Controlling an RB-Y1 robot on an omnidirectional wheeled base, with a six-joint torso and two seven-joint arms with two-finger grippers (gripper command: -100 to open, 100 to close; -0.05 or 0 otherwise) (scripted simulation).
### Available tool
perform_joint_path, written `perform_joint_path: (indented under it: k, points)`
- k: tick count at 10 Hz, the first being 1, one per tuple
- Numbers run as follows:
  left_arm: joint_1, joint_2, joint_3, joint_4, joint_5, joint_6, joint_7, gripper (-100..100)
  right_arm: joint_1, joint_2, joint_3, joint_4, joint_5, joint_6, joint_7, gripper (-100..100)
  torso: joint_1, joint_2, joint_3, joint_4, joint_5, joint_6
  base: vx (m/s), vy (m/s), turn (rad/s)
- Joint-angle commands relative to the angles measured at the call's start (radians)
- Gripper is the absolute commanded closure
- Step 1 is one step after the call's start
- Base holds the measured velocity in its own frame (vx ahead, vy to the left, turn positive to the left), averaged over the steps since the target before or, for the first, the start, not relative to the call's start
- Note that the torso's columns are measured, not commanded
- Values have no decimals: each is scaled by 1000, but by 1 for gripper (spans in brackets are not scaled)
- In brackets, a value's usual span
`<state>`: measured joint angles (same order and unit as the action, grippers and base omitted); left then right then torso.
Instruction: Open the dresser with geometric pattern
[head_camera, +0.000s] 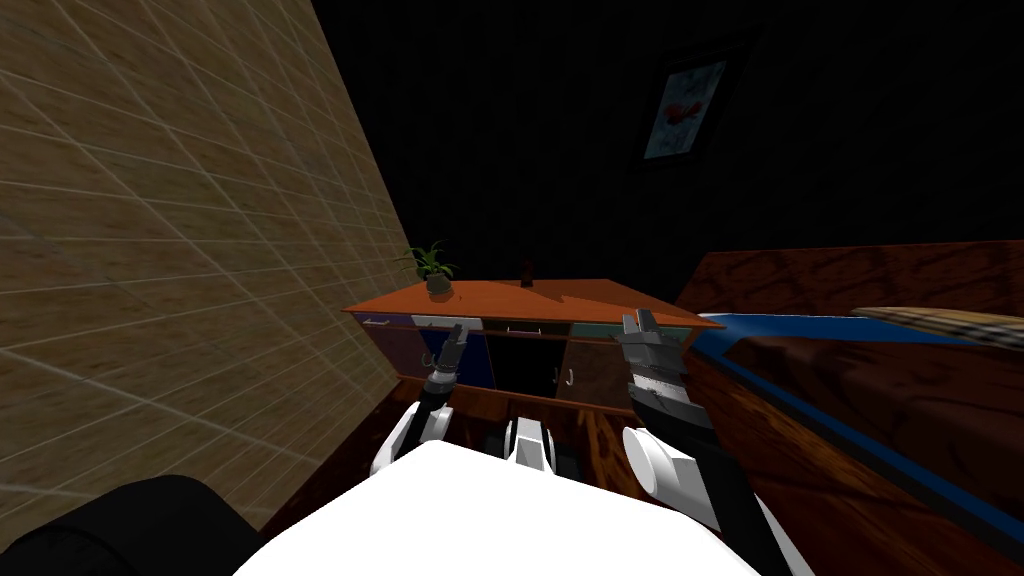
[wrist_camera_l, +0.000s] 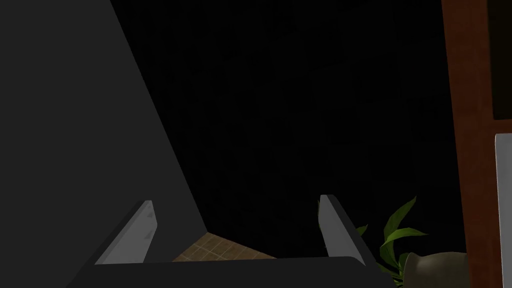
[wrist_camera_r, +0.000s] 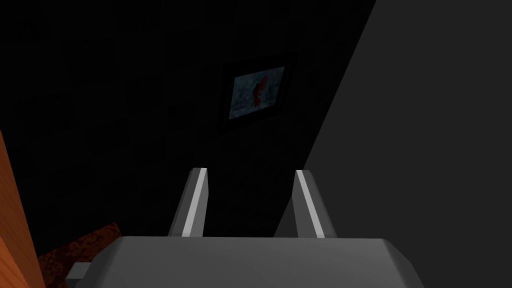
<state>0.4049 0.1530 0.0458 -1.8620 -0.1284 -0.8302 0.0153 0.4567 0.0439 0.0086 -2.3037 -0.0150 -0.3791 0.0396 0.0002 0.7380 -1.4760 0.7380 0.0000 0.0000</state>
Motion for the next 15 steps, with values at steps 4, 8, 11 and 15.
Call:
perform_joint_path:
  k: [4,8,11,15]
  points:
    - [-24,-14,6,138,-4,-72,-28,-100,0,0,0,0,0,0,0,0,0,1,0,0,0,0,37,-49,-3]
    - [-42,8,12,237,-6,-120,-47,-100,0,0,0,0,0,0,0,0,0,0,0,0,0,0,41,-47,-3]
    - [-56,25,16,318,-7,-160,-62,-100,0,0,0,0,0,0,0,0,-1,0,0,0,0,0,46,-52,-2]
    - [-78,21,23,433,-10,-221,-85,-100,0,0,0,0,0,0,0,0,-1,0,0,0,0,0,44,-64,-3]
